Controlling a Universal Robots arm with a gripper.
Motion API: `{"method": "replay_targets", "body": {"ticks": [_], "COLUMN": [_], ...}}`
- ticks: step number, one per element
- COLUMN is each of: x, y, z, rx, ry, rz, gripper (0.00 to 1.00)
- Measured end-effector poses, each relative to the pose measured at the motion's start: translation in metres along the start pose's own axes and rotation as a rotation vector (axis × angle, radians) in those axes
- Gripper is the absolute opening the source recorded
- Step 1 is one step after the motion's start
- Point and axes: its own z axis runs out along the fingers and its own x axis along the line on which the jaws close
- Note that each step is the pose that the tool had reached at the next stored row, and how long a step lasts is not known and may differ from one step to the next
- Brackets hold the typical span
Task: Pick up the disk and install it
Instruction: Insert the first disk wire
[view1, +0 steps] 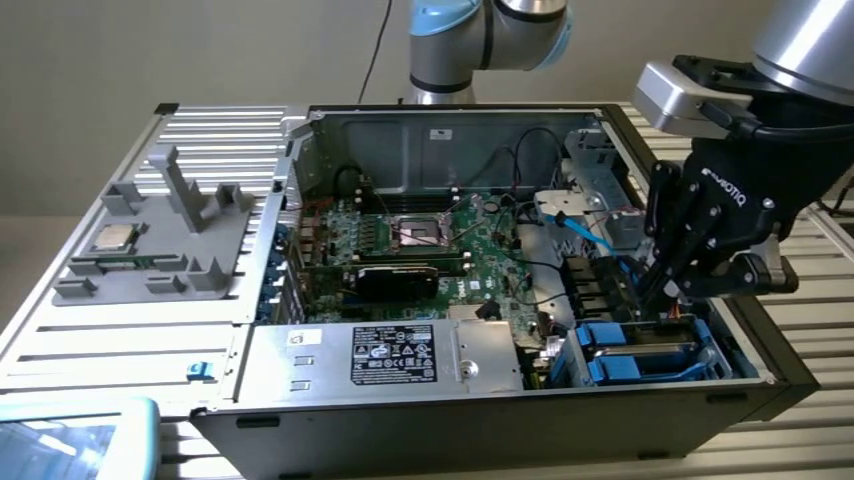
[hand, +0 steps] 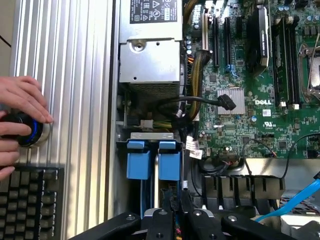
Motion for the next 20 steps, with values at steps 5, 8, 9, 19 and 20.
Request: {"method": "replay_targets", "body": {"ticks": [5,8,9,19,20], "x": [0.0067,0.0078,0.0078,0.0078,0.0078], "y": [-0.0021,-0.0028,-0.0028,-0.0029,-0.0029], "z": [0.0003,0.0003,0.0003,0.0003,0.0003], "rx": [-0.0007,-0.0029,-0.0029,-0.0029,-0.0029], "ry": [-0.0292,-0.0343,-0.0344,-0.0344,-0.0343], "rz": [-0.004,-0.004,-0.004,-0.004,-0.004], "gripper": [0.16,0.16,0.16,0.16,0.16]}}
